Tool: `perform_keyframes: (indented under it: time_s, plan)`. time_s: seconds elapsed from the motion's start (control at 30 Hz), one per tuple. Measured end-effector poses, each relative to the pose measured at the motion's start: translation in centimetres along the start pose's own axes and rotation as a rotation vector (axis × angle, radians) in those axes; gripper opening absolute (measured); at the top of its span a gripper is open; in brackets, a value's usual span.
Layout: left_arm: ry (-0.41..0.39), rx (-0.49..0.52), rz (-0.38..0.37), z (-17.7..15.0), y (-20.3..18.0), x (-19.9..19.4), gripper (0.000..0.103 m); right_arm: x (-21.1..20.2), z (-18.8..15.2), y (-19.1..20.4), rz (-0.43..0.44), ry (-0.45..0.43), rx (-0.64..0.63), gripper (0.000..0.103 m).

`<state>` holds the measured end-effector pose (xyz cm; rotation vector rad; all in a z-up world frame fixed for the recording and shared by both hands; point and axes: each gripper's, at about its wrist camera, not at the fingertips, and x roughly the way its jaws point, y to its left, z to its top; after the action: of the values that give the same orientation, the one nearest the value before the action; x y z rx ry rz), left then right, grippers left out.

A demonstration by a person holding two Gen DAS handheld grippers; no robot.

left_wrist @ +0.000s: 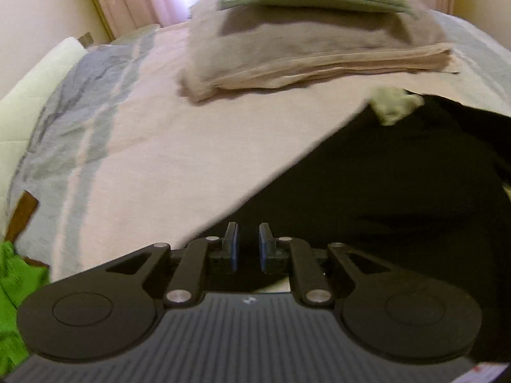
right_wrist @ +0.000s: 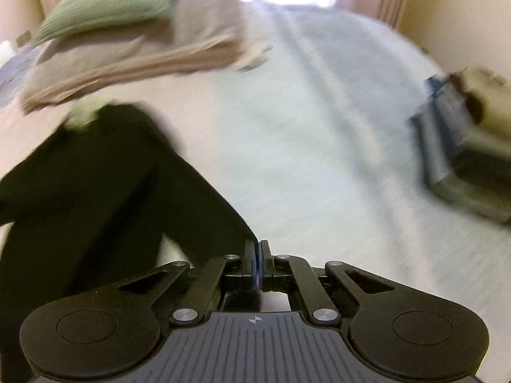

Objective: Fold large clothes
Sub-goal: 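Lay the black sweater flat on the bed and open both grippers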

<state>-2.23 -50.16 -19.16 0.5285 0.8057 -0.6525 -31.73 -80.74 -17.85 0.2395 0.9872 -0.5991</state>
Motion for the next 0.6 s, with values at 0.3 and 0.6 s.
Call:
perform_keyframes:
  time_s: [0.3, 0.6]
  plan:
    - [0.095, -0.054, -0.051, -2.8, -11.4, -3.3, 0.017, 6.7, 7.1, -10.6, -0.029, -0.078, -0.081, 0.0]
    - [0.21, -0.12, -0.022, -10.0, -9.1, -7.0, 0.029, 2.5, -3.2, -1.4, 0.343, -0.001, -0.08, 0.051]
